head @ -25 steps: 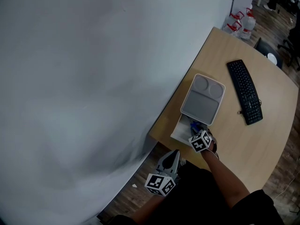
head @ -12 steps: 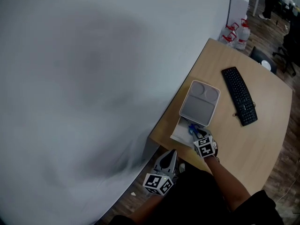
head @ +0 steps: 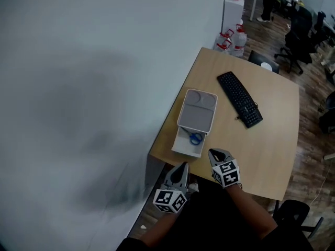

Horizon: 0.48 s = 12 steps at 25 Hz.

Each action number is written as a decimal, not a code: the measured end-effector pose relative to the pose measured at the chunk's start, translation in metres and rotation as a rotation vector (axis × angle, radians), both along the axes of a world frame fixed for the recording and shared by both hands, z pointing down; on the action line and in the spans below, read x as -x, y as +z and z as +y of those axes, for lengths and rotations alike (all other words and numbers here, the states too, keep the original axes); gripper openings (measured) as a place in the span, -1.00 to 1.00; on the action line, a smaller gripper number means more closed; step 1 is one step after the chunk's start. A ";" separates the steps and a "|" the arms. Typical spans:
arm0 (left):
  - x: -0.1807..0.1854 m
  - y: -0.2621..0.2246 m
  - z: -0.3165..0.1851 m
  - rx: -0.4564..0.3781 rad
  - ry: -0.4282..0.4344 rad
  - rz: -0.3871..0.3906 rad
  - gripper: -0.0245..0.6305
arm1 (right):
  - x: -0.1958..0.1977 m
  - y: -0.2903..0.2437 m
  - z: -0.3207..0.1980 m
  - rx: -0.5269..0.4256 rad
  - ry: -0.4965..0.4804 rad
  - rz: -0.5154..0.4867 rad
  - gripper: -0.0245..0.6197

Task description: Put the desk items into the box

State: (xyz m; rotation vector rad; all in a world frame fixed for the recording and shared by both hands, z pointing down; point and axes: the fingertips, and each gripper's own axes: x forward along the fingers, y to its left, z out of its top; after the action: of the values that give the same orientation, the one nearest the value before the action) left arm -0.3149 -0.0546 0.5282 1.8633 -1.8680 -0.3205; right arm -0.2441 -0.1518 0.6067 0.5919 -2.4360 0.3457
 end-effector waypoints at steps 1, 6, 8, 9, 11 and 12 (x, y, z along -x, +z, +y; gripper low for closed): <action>-0.005 0.005 -0.001 0.009 0.005 0.013 -0.88 | -0.008 -0.003 0.003 -0.002 0.015 -0.003 -0.73; -0.030 0.009 -0.001 0.012 0.063 0.016 -0.88 | -0.037 -0.020 0.010 -0.017 0.078 -0.025 -0.73; -0.037 0.004 0.000 -0.003 0.089 0.017 -0.88 | -0.043 -0.029 0.010 -0.027 0.089 -0.036 -0.73; -0.039 0.002 0.001 -0.007 0.096 0.013 -0.88 | -0.046 -0.033 0.010 -0.034 0.094 -0.040 -0.73; -0.044 -0.003 0.001 -0.021 0.107 0.007 -0.88 | -0.053 -0.043 0.008 -0.055 0.111 -0.056 -0.73; -0.046 -0.006 0.001 -0.031 0.112 0.003 -0.88 | -0.058 -0.048 0.007 -0.066 0.128 -0.073 -0.73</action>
State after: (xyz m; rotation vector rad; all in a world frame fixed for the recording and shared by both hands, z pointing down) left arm -0.2691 -0.0539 0.5227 1.9782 -1.7574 -0.3161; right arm -0.1859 -0.1453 0.5585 0.7791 -2.4930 0.3452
